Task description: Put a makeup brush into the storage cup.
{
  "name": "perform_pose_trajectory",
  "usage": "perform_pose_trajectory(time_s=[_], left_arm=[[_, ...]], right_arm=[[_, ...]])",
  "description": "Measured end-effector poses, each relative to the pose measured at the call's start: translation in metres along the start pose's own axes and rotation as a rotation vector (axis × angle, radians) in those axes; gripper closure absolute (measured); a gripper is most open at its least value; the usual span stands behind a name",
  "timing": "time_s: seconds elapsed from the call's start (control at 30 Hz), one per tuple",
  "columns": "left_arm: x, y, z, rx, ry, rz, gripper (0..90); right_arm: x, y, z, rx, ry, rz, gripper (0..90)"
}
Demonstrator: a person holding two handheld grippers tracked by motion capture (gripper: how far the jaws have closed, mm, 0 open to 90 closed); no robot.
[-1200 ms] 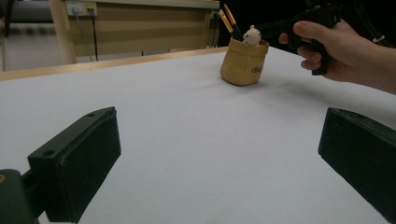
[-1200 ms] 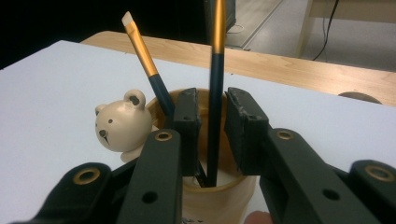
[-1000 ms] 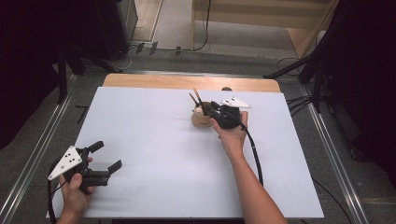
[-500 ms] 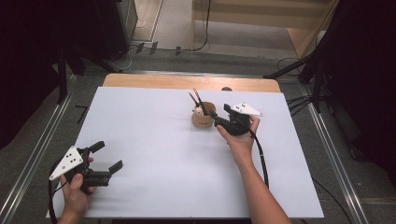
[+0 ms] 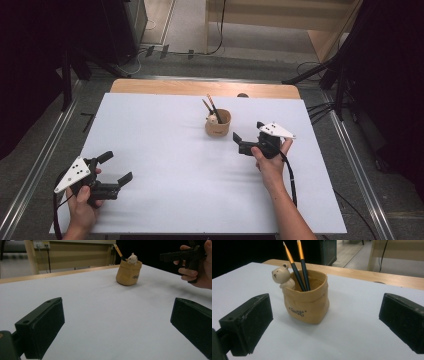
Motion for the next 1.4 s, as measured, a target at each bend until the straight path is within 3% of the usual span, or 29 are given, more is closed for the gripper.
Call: perform_pose_trajectory(time_s=[0.5, 1.4], left_arm=[[0.0, -0.001, 0.001, -0.003, -0.001, -0.005, 0.0], [-0.001, -0.001, 0.001, 0.004, -0.006, -0.008, 0.0]], right_arm=[[-0.023, 0.035, 0.014, -0.017, 0.014, 0.021, 0.0], [-0.063, 0.093, 0.045, -0.069, -0.026, 0.032, 0.0]])
Point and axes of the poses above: each handheld gripper's, and its own axes: y roughly backward along the jaws, x roughly out of its top, z roughly to its right, the point moved 2 cm from there along -y, roughly forward along the jaws, and after that the axes turned 8 degrees about -z, right-handed, at the moved point
